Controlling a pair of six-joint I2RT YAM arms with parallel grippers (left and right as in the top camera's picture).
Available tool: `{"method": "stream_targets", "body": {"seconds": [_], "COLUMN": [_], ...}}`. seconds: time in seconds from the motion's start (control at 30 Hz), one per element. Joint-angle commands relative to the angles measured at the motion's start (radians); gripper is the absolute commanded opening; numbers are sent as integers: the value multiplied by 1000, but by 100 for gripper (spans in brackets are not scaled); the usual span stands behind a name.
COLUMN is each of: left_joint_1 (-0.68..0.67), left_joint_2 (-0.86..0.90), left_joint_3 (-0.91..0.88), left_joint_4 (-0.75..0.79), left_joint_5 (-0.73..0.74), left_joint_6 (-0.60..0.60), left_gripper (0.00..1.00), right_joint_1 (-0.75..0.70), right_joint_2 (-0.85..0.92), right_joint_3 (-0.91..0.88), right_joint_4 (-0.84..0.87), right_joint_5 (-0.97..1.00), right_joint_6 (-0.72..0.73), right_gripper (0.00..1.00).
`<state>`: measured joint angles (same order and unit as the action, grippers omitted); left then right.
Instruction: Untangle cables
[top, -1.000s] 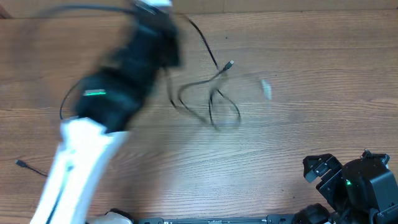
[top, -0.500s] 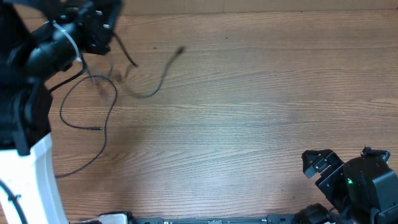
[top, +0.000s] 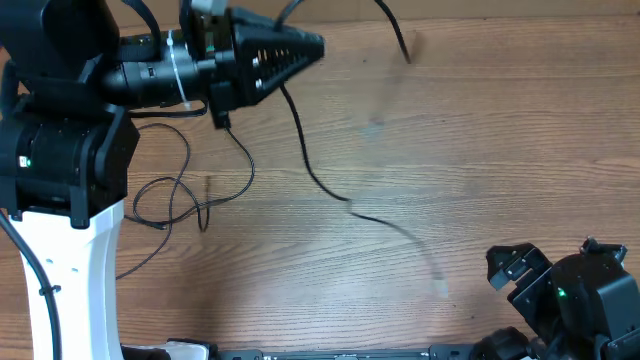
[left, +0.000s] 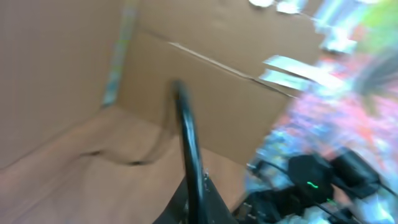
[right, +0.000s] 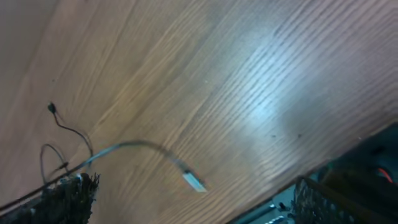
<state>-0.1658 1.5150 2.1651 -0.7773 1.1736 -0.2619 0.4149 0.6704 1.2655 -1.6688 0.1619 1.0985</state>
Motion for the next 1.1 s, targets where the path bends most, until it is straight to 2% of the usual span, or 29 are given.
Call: {"method": "stream_targets", "body": {"seconds": [0.0, 0.1, 0.2, 0.33, 0.4, 0.53, 0.63, 0.77, 0.9, 1.0, 1.07], "left_joint_1": [3, 3, 3, 11, 38, 166, 290, 397, 424, 430, 439], "left_joint_2": [-1, -1, 0, 6, 14, 31, 60, 138, 262, 385, 444], "left_joint_3": [8, 8, 8, 8, 8, 8, 8, 8, 8, 8, 8], "left_joint_4": [-84, -175, -195, -107, -38, 71, 81, 24, -48, -87, -119], "left_joint_5": [-369, -644, -929, -1240, -1332, -1367, -1364, -1335, -1300, -1406, -1506], "left_joint_6": [11, 12, 11, 11, 6, -145, -261, -289, -289, -316, -412], "left_gripper": [4, 4, 4, 4, 4, 4, 4, 4, 4, 4, 4], "right_joint_1": [5, 5, 5, 5, 5, 5, 5, 5, 5, 5, 5], "right_joint_2": [-9, -9, -9, -9, -9, -9, -9, -9, -6, -1, 2], "right_joint_3": [-3, -3, -3, -3, -3, -3, -3, -3, -3, -3, -3], "right_joint_4": [-11, -13, -11, -6, -5, -5, -2, 15, 40, 42, 35], "right_joint_5": [10, 10, 14, 25, 25, 25, 25, 25, 26, 24, 23], "right_joint_6": [5, 5, 5, 5, 5, 5, 5, 5, 5, 5, 5], "right_gripper": [100, 100, 100, 100, 100, 100, 100, 100, 100, 100, 100]}}
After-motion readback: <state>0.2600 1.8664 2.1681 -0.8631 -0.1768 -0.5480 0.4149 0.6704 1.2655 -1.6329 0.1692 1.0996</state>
